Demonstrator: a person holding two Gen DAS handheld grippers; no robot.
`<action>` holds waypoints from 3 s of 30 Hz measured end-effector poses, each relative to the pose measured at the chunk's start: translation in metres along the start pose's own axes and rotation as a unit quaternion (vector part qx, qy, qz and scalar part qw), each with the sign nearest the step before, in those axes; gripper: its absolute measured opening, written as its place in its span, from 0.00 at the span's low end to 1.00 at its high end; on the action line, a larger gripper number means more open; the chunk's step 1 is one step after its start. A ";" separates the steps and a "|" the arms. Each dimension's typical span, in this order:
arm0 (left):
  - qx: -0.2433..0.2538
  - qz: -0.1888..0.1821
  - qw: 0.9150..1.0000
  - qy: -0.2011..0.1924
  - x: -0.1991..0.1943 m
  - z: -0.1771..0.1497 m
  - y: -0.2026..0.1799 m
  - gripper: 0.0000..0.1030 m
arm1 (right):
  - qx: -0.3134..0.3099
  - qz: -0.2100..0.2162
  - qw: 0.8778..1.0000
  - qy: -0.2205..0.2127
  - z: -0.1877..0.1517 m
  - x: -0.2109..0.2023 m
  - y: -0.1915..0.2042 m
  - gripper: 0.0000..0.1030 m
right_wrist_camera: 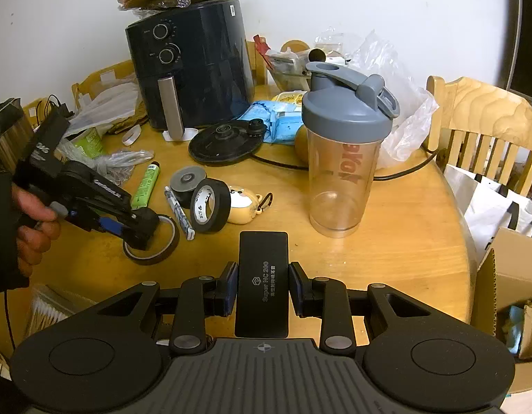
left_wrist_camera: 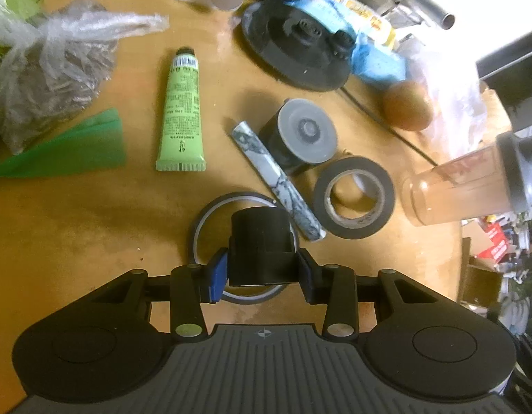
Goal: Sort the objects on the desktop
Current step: 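Lower the black piece into the box with the left tool while the right tool carries the case over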
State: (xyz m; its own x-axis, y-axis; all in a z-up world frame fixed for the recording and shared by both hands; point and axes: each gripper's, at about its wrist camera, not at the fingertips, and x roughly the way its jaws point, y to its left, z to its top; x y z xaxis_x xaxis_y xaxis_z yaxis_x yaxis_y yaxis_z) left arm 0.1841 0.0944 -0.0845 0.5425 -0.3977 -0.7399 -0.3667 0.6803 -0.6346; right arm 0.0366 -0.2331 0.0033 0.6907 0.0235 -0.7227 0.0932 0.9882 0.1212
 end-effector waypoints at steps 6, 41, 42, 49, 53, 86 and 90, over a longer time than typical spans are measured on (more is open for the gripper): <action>0.011 -0.012 0.999 -0.030 -0.027 -0.007 -0.008 0.39 | 0.005 0.009 1.000 0.004 0.006 0.002 -0.001 0.33; 0.114 0.011 0.991 -0.072 -0.125 -0.121 -0.043 0.39 | -0.031 0.110 0.993 0.023 -0.002 -0.022 0.018 0.33; 0.115 0.012 0.991 -0.068 -0.125 -0.125 -0.042 0.39 | -0.032 0.112 0.993 0.024 -0.003 -0.022 0.018 0.33; 0.113 0.028 0.992 -0.044 -0.115 -0.151 -0.040 0.39 | -0.042 0.133 0.990 0.036 -0.012 -0.024 0.023 0.33; 0.116 0.037 0.992 -0.029 -0.108 -0.162 -0.039 0.39 | -0.048 0.143 0.988 0.042 -0.017 -0.026 0.027 0.33; 0.098 0.102 0.989 0.032 -0.085 -0.203 -0.030 0.51 | -0.180 0.198 0.958 0.099 -0.050 -0.024 0.066 0.33; 0.104 0.098 0.989 0.022 -0.092 -0.206 -0.031 0.51 | -0.221 0.200 0.948 0.111 -0.054 -0.021 0.074 0.33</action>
State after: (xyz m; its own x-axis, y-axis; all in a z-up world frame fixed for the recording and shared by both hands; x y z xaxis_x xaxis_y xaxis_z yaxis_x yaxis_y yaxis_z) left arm -0.0099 -0.0170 -0.0423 0.4420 -0.2688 -0.8558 -0.2951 0.8574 -0.4217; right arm -0.0101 -0.1526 -0.0092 0.4347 0.3919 -0.8108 -0.4869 0.8597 0.1545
